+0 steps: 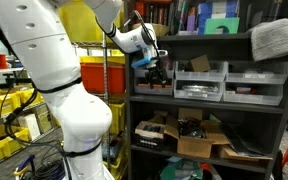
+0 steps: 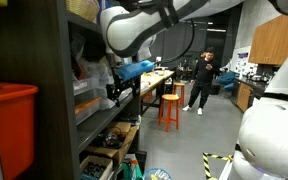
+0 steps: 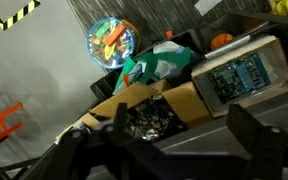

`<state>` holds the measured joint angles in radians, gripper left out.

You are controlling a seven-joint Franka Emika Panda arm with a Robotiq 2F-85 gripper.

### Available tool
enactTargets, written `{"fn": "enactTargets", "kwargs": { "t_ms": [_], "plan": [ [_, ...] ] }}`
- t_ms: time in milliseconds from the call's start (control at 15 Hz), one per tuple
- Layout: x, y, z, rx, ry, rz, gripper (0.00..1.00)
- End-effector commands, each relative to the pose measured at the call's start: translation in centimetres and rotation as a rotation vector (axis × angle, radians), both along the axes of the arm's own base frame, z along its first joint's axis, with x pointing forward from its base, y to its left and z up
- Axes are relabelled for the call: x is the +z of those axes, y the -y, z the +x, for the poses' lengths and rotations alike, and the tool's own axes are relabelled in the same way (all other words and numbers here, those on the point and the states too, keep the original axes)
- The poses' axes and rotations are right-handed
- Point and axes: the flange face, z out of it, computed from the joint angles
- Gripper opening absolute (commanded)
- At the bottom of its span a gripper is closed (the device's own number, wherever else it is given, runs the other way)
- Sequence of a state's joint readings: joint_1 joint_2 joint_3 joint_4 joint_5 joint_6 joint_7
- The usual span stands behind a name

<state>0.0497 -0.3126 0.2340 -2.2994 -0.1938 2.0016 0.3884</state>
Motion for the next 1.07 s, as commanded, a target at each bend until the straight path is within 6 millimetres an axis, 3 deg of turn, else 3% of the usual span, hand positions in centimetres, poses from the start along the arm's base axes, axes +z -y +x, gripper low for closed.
{"fn": "enactTargets", "kwargs": {
  "t_ms": [0,267,533,800,1000],
  "plan": [
    [-2.5,3.6,-2.5,-0.072,0.058,0.046,1.00],
    [-5.3,8.1,-3.5,-0.207,0.214,0.126,1.00],
    [-6.8,11.8,-3.6,-0.350,0.357,0.183,1.00],
    [-6.6,14.2,-3.6,-0.512,0.490,0.237,1.00],
    [-5.1,15.3,-3.5,-0.613,0.607,0.266,1.00]
  ]
}}
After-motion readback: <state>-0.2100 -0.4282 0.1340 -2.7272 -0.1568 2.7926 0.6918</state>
